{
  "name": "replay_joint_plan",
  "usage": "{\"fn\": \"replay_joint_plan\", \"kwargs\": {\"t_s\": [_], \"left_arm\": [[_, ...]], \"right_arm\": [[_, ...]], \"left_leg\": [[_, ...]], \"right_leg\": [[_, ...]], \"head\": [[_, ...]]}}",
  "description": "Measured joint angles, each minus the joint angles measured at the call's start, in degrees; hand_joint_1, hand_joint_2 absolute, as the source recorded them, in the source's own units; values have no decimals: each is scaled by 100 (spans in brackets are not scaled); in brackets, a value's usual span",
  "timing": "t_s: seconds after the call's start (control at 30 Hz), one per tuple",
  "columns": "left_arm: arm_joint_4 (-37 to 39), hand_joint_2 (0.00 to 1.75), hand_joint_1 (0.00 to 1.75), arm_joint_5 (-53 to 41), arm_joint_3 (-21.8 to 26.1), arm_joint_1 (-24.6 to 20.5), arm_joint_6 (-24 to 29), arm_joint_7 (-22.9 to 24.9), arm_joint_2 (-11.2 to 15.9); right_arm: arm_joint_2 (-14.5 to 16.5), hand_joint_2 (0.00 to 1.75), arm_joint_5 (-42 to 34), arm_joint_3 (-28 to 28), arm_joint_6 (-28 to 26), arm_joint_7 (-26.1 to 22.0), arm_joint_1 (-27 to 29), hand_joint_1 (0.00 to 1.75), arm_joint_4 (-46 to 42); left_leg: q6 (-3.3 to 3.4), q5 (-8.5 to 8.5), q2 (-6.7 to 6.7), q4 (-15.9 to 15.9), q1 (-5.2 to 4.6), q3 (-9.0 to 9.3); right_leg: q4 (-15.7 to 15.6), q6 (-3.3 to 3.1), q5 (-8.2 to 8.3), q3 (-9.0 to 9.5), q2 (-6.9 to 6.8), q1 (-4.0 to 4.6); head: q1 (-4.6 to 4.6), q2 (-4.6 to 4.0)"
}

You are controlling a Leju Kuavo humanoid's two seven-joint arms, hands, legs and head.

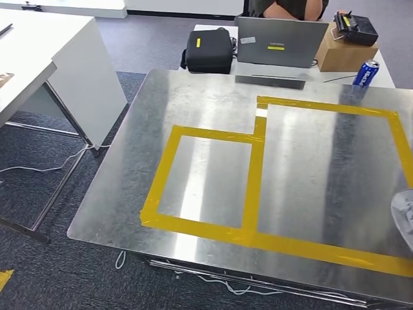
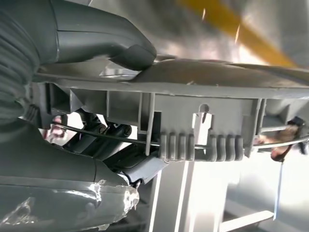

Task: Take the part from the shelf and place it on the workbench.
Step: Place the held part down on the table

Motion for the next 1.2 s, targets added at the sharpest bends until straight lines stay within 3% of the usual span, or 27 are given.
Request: {"fn": "replay_joint_plan", "kwargs": {"t_s": [0.07, 0.23, 0.4, 0.5, 0.73, 0.9, 1.2], "left_arm": [[0, 175, 0, -1, -28, -3, -19, 4, 3], [0, 175, 0, -1, -94, -18, -32, 5, 8], [0, 175, 0, -1, -171, -27, -32, 19, 26], [0, 175, 0, -1, -254, -37, -28, 48, 44], [0, 175, 0, -1, -416, -80, -3, 119, 68], [0, 175, 0, -2, -472, -94, -3, 122, 82], [0, 175, 0, -1, -528, -98, 5, 145, 98]], "right_arm": [[-107, 175, -104, 365, -11, 230, 176, 175, 79], [-393, 175, -406, 834, 61, 537, 481, 175, 419], [-482, 175, 27, 1010, 185, 402, 621, 175, 746], [-574, 175, 198, 1308, 158, 585, 676, 175, 871], [-1389, 175, -993, 2649, 71, 1789, 933, 175, 1022], [-1875, 175, -1313, 3312, -37, 2056, 1065, 175, 1059], [-2315, 175, -1619, 3759, -136, 2331, 1152, 175, 1110]], "left_leg": [[-33, -1, 0, -1, 4, 1], [-44, -3, -1, 0, 2, 2], [-41, -5, 1, 0, 1, 5], [-38, -7, 3, 0, 2, 8], [-25, -16, 39, 0, 2, 21], [-23, -18, 47, 1, 2, 37], [-20, -20, 80, 1, 3, 52]], "right_leg": [[0, -6, 0, 0, 0, 4], [-21, -13, 8, 15, -3, 3], [-53, -6, 24, 33, 2, 3], [-64, 2, 30, 42, 7, 3], [-80, 3, 44, 50, 56, 4], [-86, 7, 49, 53, 64, 4], [-96, 9, 58, 72, 89, 6]], "head": [[0, 0], [3, 0], [3, 0], [2, 0], [1, 0], [2, 0], [2, 0]]}}
